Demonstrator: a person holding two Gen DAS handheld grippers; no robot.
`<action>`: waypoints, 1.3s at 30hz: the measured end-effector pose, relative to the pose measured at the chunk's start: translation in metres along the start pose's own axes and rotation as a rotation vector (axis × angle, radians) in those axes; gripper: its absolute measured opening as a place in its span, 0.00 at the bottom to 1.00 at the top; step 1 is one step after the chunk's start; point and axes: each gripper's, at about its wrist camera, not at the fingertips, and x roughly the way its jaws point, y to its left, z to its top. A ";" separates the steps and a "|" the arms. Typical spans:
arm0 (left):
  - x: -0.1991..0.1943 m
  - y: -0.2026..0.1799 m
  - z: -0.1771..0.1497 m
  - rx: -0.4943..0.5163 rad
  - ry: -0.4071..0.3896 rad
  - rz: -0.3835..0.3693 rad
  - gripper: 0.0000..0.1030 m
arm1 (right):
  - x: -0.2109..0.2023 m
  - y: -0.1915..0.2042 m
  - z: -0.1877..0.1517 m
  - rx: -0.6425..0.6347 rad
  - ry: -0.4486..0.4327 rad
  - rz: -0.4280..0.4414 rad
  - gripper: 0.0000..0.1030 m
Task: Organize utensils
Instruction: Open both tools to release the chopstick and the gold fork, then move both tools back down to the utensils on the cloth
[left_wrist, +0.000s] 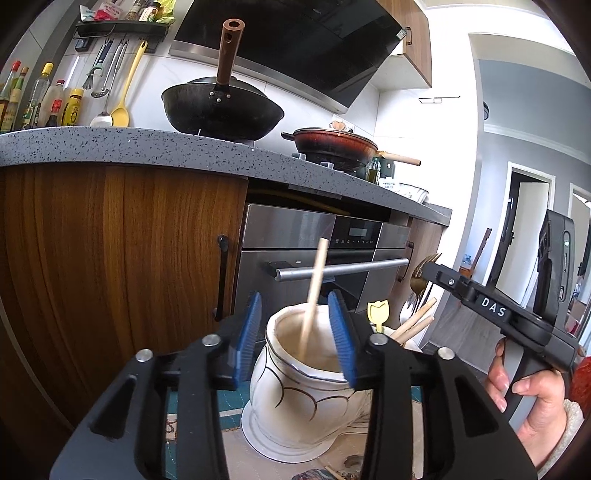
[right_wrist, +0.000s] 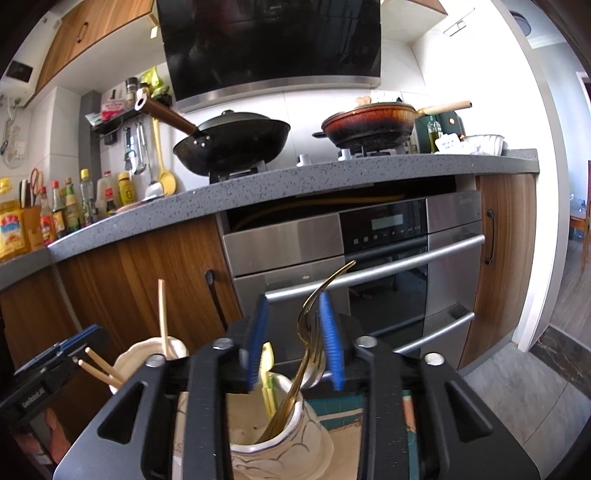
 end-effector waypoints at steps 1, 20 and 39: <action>-0.001 0.000 0.000 0.003 -0.001 0.003 0.43 | -0.001 -0.001 0.001 0.003 -0.002 0.000 0.40; -0.041 0.006 -0.029 -0.003 -0.005 0.150 0.94 | -0.052 -0.005 -0.017 0.083 0.018 -0.009 0.93; -0.059 -0.012 -0.084 0.027 0.243 0.115 0.94 | -0.076 -0.003 -0.084 0.098 0.190 -0.075 0.95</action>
